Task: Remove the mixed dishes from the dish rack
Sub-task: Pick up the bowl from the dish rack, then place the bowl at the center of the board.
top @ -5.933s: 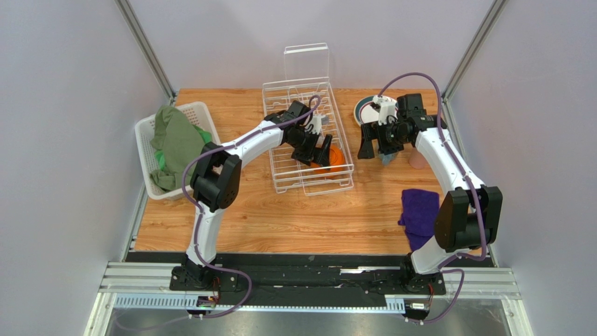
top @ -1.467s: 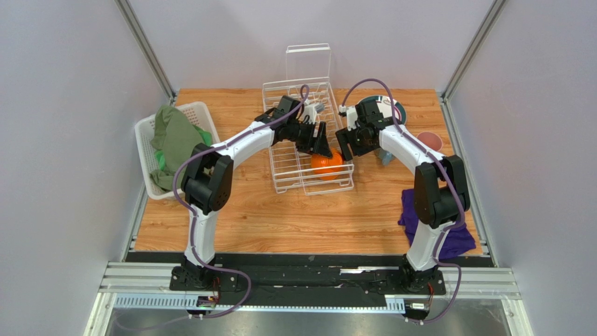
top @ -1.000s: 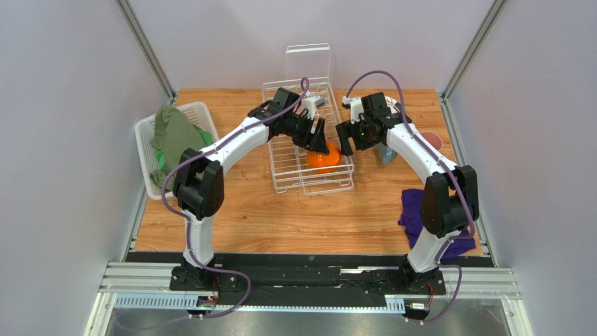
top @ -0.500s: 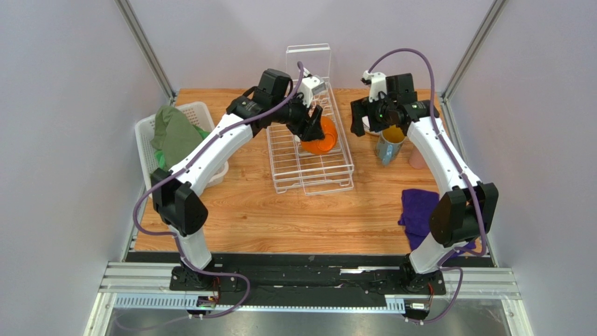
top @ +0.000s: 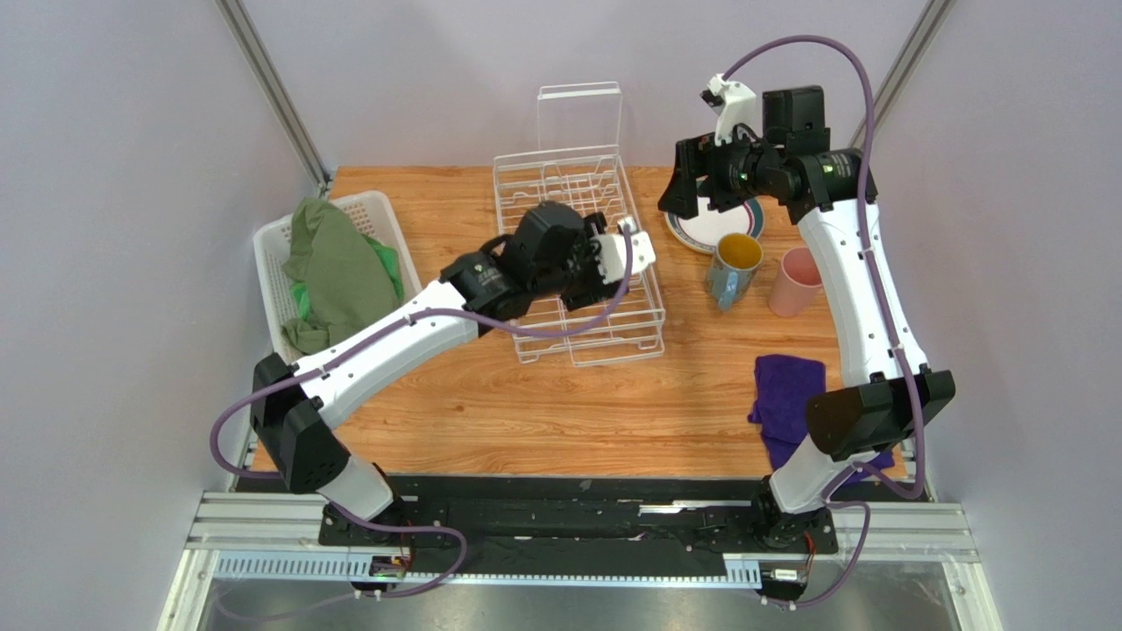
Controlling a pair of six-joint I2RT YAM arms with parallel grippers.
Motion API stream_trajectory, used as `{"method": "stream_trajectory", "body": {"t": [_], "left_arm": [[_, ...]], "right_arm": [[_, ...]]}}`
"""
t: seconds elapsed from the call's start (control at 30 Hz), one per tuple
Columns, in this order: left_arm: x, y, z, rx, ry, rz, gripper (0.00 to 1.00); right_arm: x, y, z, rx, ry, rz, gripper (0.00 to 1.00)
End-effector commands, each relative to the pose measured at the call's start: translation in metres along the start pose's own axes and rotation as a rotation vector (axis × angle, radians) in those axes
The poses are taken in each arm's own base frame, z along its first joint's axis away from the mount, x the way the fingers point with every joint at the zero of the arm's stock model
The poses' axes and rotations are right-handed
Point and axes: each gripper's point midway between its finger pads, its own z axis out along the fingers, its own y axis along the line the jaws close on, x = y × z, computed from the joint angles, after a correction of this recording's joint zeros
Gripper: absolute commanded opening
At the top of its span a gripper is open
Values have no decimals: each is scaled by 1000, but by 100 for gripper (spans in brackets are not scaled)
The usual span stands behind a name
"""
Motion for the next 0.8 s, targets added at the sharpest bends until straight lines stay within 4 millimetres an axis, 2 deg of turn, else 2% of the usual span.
{"method": "stream_trajectory", "body": {"t": [0.0,0.07,0.13,0.17,0.2,0.27,0.4,0.5,0.53,0.6,0.63,0.67,0.73,0.77], "left_arm": [[-39,45,-23,-313,-71,291,0],[-35,39,-19,-332,-40,337,0],[-40,40,-20,-387,-29,416,0],[-33,34,-14,-390,-10,454,0],[-43,39,-15,-441,-27,512,0],[-40,33,-11,-471,-11,564,0],[-49,31,-11,-539,-8,640,0],[-55,25,-8,-602,-12,717,0],[-53,16,-1,-594,-10,744,0],[-62,16,-5,-650,-30,768,0],[-59,7,1,-645,-30,796,0],[-67,10,-4,-691,-52,806,0],[-63,0,4,-697,-48,838,0],[-67,1,1,-724,-58,844,0]], "right_arm": [[10,19,-7,-115,71,99,80],[16,21,-4,-132,97,124,78],[21,20,-2,-131,116,134,77],[24,19,0,-129,127,137,77],[26,19,1,-128,131,138,77],[30,18,1,-123,142,143,76],[34,17,4,-109,155,141,75],[32,16,2,-92,146,129,75],[32,13,4,-76,145,127,75],[29,13,4,-66,140,110,75],[28,10,5,-52,137,107,75],[26,10,5,-48,131,101,75],[24,7,4,-35,122,91,75],[22,7,4,-33,118,88,75]]}}
